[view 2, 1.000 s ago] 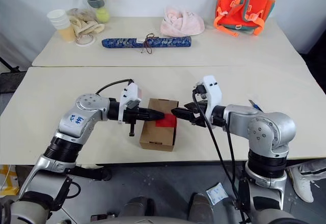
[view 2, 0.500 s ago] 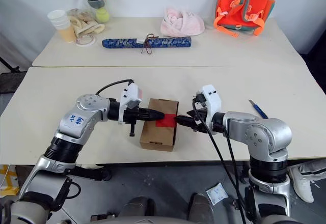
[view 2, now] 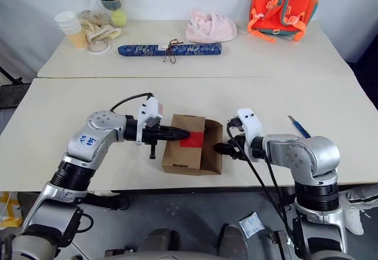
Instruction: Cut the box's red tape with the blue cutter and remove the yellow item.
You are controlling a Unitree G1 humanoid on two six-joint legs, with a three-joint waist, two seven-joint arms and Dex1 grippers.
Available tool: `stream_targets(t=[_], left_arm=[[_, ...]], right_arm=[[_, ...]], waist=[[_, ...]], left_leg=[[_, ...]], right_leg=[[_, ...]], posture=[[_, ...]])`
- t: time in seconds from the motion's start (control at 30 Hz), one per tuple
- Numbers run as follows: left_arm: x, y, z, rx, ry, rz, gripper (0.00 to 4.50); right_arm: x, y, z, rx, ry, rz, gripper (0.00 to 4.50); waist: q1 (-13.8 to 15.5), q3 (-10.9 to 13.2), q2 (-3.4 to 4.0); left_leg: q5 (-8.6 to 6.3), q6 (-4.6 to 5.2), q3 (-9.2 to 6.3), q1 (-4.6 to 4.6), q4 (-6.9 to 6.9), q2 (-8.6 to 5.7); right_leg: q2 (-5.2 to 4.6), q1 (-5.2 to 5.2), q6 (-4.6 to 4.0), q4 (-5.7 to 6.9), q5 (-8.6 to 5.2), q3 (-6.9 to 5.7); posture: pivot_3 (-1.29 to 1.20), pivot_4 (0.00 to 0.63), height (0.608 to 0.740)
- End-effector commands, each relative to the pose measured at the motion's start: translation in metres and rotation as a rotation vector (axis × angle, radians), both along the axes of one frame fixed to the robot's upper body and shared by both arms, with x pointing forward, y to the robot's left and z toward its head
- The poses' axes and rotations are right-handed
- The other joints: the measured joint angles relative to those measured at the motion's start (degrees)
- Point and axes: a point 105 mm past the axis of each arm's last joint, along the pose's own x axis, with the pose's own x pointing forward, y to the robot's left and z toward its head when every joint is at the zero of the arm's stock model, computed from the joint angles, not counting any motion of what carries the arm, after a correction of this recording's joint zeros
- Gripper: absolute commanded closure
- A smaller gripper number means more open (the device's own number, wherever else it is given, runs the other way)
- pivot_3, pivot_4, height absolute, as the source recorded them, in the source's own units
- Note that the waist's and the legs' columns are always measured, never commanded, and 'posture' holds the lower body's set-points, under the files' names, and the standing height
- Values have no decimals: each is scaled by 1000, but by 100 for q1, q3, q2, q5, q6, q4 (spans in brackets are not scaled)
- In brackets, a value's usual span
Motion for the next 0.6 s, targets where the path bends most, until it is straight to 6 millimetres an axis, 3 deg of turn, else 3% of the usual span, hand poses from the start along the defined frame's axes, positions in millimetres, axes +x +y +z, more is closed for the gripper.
stream_targets(t=[0.03, 0.33, 0.43, 0.5, 0.6], left_arm=[[-2, 1, -10, 16, 26, 6, 4500], [-2, 5, -10, 19, 23, 18, 4500], [-2, 6, -9, 23, 21, 22, 4500], [-1, 8, -8, 23, 20, 25, 4500], [-1, 7, -8, 24, 19, 25, 4500]], right_arm=[[1, -2, 0, -71, -46, 10, 1021], [-2, -8, -15, -394, -284, 184, 1021], [-4, -5, 2, -253, -306, 173, 1021], [-5, -12, 19, -112, -266, 145, 1021], [-10, -22, 25, 33, -139, 126, 1021]], waist=[[0, 0, 0], [5, 0, -1], [7, -4, -7], [12, -3, -8], [14, -3, -8]], left_leg=[[0, 0, 0, 0, 0, 0], [0, 0, 1, 0, 0, 0], [0, 0, 1, 1, 0, 0], [0, 0, 2, 0, 1, 0], [0, 0, 2, -1, 1, 1]], right_leg=[[0, 0, 0, 0, 0, 0], [0, 1, 0, -4, 0, 0], [0, 3, 0, -5, 0, 0], [0, 3, 0, -6, 0, 0], [0, 3, 0, -9, 0, -1]], posture=[[0, 150, 740], [0, 150, 740], [0, 150, 740], [0, 150, 740], [0, 150, 740]])
